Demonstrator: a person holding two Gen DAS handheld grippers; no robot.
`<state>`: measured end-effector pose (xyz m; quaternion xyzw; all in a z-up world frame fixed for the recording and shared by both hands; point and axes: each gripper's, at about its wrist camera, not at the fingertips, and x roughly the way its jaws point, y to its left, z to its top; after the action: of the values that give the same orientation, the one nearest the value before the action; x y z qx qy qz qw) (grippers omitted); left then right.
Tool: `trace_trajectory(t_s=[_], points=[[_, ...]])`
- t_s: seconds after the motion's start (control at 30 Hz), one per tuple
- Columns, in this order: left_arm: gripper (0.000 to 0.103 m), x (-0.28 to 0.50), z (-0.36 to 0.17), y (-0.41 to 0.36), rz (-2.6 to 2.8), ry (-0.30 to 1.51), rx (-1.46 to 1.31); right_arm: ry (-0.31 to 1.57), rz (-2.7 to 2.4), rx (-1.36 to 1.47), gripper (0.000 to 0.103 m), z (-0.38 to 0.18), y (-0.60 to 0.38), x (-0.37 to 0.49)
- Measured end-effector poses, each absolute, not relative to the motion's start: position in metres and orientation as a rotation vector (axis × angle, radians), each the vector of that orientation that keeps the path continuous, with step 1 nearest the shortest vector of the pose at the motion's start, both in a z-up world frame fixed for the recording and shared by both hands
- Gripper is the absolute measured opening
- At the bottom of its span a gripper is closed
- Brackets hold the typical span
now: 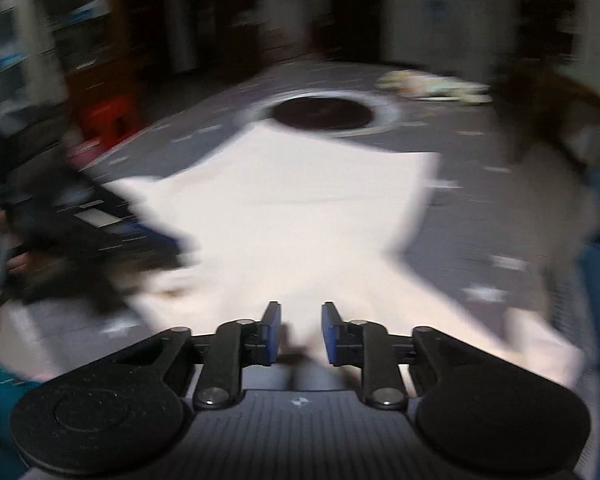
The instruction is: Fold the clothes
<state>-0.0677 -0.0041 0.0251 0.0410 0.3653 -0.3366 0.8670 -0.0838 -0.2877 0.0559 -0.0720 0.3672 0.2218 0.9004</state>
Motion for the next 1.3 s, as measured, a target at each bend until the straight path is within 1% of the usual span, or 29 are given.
trace_trajectory(t_s=[0.07,0.1,0.13,0.17,0.27,0.33,0.37,0.5,0.63,0.7,0.73,0.83,0.93,1.07,1.1,1.17,1.2,1.23,1.3], points=[[0.017,-0.069,0.025,-0.004,-0.698,0.764,0.084,0.749,0.321,-0.144,0.028,0.053,-0.309,-0.075],[0.019,-0.069,0.025,-0.005,-0.696,0.763,0.084,0.748,0.261,-0.152,0.03,0.049,-0.317,-0.069],[0.019,-0.07,0.025,-0.005,-0.693,0.763,0.084,0.749,0.211,-0.16,0.035,0.045,-0.325,-0.064],[0.019,-0.071,0.025,-0.005,-0.689,0.762,0.085,0.753,0.179,-0.168,0.036,0.041,-0.33,-0.059],[0.02,-0.074,0.024,-0.005,-0.684,0.758,0.092,0.757,0.123,-0.201,0.036,0.031,-0.337,-0.047],[0.023,-0.074,0.024,-0.006,-0.685,0.758,0.096,0.754,0.091,-0.2,0.035,0.027,-0.341,-0.042],[0.023,-0.075,0.025,-0.006,-0.687,0.759,0.099,0.749,0.078,-0.193,0.034,0.027,-0.343,-0.042],[0.025,-0.076,0.031,-0.011,-0.701,0.748,0.123,0.719,0.019,-0.161,0.033,0.03,-0.354,-0.047],[0.031,-0.079,0.045,-0.029,-0.777,0.699,0.11,0.748,-0.003,-0.136,0.033,0.028,-0.362,-0.042],[0.033,-0.082,0.049,-0.043,-0.823,0.685,0.116,0.766,-0.002,-0.119,0.024,0.025,-0.365,-0.04],[0.033,-0.083,0.049,-0.051,-0.844,0.68,0.122,0.771,-0.002,-0.11,0.016,0.025,-0.366,-0.041],[0.033,-0.089,0.047,-0.078,-0.901,0.671,0.155,0.75,-0.02,-0.084,0.005,0.03,-0.373,-0.046],[0.033,-0.092,0.042,-0.1,-0.944,0.664,0.182,0.699,-0.026,-0.014,0.003,0.044,-0.384,-0.057],[0.033,-0.095,0.029,-0.122,-0.946,0.658,0.249,0.577,-0.003,0.114,0.003,0.071,-0.402,-0.079],[0.031,-0.095,0.026,-0.126,-0.942,0.657,0.267,0.544,-0.001,0.148,0.003,0.076,-0.407,-0.086],[0.031,-0.097,0.022,-0.129,-0.944,0.661,0.282,0.497,-0.013,0.199,0.003,0.082,-0.417,-0.101],[0.03,-0.097,0.021,-0.13,-0.947,0.664,0.285,0.494,-0.028,0.214,0.003,0.08,-0.423,-0.106],[0.027,-0.097,0.02,-0.13,-0.95,0.668,0.288,0.502,-0.051,0.228,0.003,0.077,-0.429,-0.11],[0.023,-0.097,0.02,-0.127,-0.956,0.675,0.29,0.571,-0.109,0.246,0.003,0.059,-0.44,-0.113]])
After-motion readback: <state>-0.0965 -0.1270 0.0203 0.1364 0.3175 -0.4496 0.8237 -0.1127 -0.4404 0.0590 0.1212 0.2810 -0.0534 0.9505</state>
